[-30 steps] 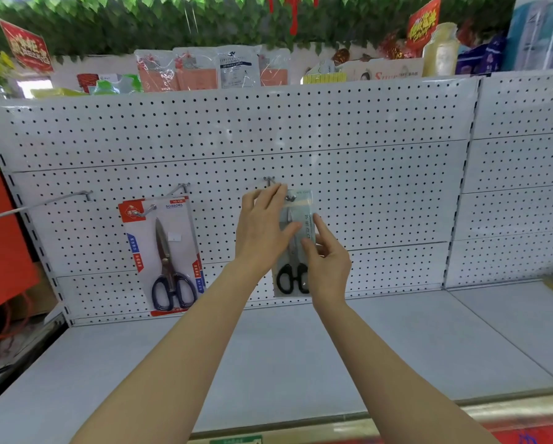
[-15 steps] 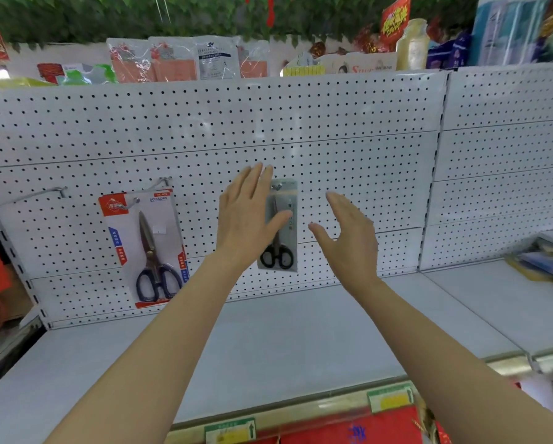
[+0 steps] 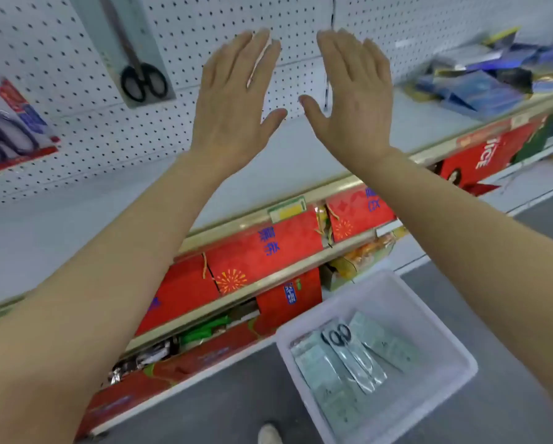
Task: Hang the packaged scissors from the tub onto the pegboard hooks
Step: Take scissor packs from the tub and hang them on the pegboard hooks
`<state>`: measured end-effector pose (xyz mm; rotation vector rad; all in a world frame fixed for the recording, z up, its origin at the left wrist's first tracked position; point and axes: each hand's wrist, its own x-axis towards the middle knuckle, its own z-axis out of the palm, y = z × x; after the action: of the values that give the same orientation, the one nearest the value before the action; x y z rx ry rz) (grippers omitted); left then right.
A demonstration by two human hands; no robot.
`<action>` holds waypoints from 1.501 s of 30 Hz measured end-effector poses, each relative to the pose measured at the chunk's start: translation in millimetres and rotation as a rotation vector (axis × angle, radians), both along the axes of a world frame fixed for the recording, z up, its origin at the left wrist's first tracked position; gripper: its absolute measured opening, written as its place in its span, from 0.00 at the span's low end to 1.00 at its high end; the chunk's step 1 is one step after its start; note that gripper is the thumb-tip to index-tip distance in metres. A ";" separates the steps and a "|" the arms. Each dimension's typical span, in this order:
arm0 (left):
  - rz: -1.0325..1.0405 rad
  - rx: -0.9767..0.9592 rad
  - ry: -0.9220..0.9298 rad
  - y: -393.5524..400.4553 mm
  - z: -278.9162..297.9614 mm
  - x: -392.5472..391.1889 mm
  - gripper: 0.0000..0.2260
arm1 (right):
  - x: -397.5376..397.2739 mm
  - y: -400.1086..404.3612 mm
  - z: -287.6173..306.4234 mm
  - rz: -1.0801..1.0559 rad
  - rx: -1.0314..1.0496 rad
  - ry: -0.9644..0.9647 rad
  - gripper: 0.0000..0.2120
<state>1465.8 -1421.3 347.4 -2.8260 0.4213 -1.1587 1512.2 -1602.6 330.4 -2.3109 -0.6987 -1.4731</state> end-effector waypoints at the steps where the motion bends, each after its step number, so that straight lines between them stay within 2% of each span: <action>1: -0.022 -0.003 0.033 -14.9 -17.1 -1.5 0.31 | -4.2 -16.2 -14.4 -0.023 -0.011 0.016 0.29; 8: -0.209 0.028 0.247 -115.5 -179.6 -13.5 0.28 | -34.0 -109.1 -135.9 -0.143 -0.043 0.242 0.27; 13: -0.336 0.265 0.689 -153.5 -337.1 -52.7 0.24 | -59.5 -151.1 -221.5 -0.216 -0.045 0.403 0.26; 17: -0.361 0.517 1.067 -167.7 -420.8 -101.2 0.11 | -84.0 -173.6 -282.7 -0.255 -0.060 0.541 0.27; 19: -0.361 0.587 1.237 -172.2 -457.1 -122.1 0.13 | -94.6 -183.5 -308.9 -0.278 -0.080 0.608 0.27; 21: -0.399 0.634 1.245 -175.4 -485.4 -137.3 0.16 | -103.3 -192.3 -333.3 -0.298 -0.101 0.656 0.27; 24: -0.393 0.794 1.223 -174.0 -512.9 -148.4 0.20 | -113.4 -203.4 -371.3 -0.330 -0.109 0.708 0.26; 26: -0.406 0.824 1.181 -174.2 -518.7 -149.4 0.20 | -119.5 -208.4 -397.7 -0.344 -0.107 0.764 0.26; 31: -0.532 0.715 1.155 -169.7 -509.2 -141.4 0.15 | -129.3 -210.0 -451.5 -0.375 -0.121 0.931 0.28; 34: -0.560 0.636 1.231 -155.9 -503.5 -135.2 0.15 | -136.6 -203.0 -475.9 -0.378 -0.102 1.018 0.28; 36: -0.569 0.509 1.164 -148.9 -489.8 -127.8 0.13 | -146.7 -196.5 -488.9 -0.399 -0.077 1.096 0.26; 38: -0.484 0.241 1.066 -144.5 -479.8 -120.6 0.12 | -156.1 -189.8 -494.6 -0.449 0.024 1.241 0.19; 40: -0.340 -0.070 0.933 -150.5 -468.2 -109.6 0.11 | -162.0 -183.3 -489.3 -0.525 0.301 1.422 0.10; 41: -0.278 -0.187 0.870 -157.9 -460.8 -101.6 0.11 | -163.1 -179.2 -482.3 -0.519 0.543 1.543 0.11; 43: -0.192 -0.302 0.756 -177.2 -454.1 -86.9 0.11 | -162.9 -165.5 -464.6 -0.321 1.165 1.668 0.16; 44: -0.168 -0.330 0.724 -188.3 -454.0 -82.4 0.11 | -161.1 -157.0 -454.0 -0.180 1.391 1.676 0.16; 45: -0.165 -0.357 0.719 -199.2 -455.9 -80.6 0.11 | -158.6 -149.3 -444.7 -0.068 1.500 1.664 0.16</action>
<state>1385.2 -1620.5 -108.5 -3.5214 0.5234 -0.1833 1353.6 -1751.9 -114.3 -1.3518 0.7348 0.3658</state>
